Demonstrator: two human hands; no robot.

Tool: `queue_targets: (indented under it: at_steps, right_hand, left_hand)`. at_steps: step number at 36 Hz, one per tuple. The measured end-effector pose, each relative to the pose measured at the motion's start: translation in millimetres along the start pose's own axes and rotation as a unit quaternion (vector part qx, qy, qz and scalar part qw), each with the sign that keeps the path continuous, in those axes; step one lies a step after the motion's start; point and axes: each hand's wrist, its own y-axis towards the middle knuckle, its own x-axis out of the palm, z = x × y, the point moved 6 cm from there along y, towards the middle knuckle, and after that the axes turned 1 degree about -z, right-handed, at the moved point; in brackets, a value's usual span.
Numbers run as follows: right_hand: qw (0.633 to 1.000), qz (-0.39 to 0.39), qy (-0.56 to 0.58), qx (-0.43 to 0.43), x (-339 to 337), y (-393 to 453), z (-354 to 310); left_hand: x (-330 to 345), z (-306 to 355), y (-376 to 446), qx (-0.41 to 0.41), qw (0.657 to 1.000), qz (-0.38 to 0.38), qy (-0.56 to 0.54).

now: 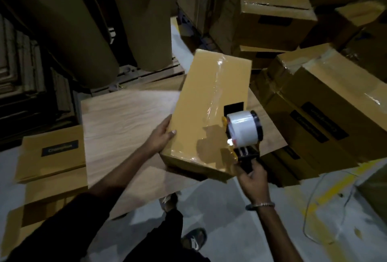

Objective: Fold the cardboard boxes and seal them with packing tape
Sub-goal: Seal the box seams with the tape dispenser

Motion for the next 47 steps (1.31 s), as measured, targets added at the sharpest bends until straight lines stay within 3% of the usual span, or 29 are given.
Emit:
queue_targets:
  at_steps: [3,8,14,16,19,22,24,25,27,30,34,41,47]
  right_hand:
    - [1.000,-0.030,0.007,-0.007,32.8,-14.3,-5.4]
    - [0.996,-0.066,0.049,-0.022,76.0,-20.7,-27.6]
    - [0.965,-0.113,0.190,0.140,98.7,0.2,-39.5]
    - [0.949,-0.129,0.217,0.190,92.7,9.0,-50.7]
    - [0.936,-0.144,0.239,0.213,80.4,20.4,-74.4]
    - [0.942,-0.163,0.251,0.153,76.5,38.0,-107.2]
    - [0.943,-0.188,0.245,0.122,81.2,48.9,-124.5]
    - [0.942,-0.197,0.245,0.115,85.6,54.1,-130.3]
    - [0.938,-0.221,0.246,0.105,96.8,63.1,-139.9]
    - [0.935,-0.273,0.208,0.084,115.3,71.3,-151.0]
    - [0.934,-0.317,0.150,0.075,132.3,76.8,-157.3]
    - [0.923,-0.328,0.170,0.106,149.6,89.3,-162.6]
    - [0.922,-0.324,0.178,0.118,153.8,101.0,-159.6]
  left_hand:
    - [-27.6,21.7,29.1,-0.001,0.998,0.011,0.063]
    - [-60.2,46.8,77.4,0.020,0.992,-0.037,0.119]
    - [-91.6,58.5,105.4,0.015,0.991,-0.066,0.116]
    - [-97.7,55.3,103.1,0.029,0.990,-0.035,0.132]
    - [-101.5,58.9,82.7,0.106,0.967,0.079,0.219]
    - [-97.4,74.2,50.7,0.122,0.974,0.167,0.090]
    - [-79.1,80.7,34.0,0.036,0.989,0.089,-0.109]
    - [-65.1,83.3,27.9,-0.031,0.975,0.008,-0.221]
    - [-45.0,93.4,14.8,-0.130,0.902,-0.135,-0.389]
    - [-45.0,109.3,5.0,-0.169,0.815,-0.200,-0.517]
    - [-57.6,107.3,8.0,-0.177,0.769,-0.187,-0.586]
    - [-70.8,83.8,12.8,-0.138,0.698,-0.174,-0.681]
    - [-74.7,76.3,21.6,-0.161,0.683,-0.164,-0.694]
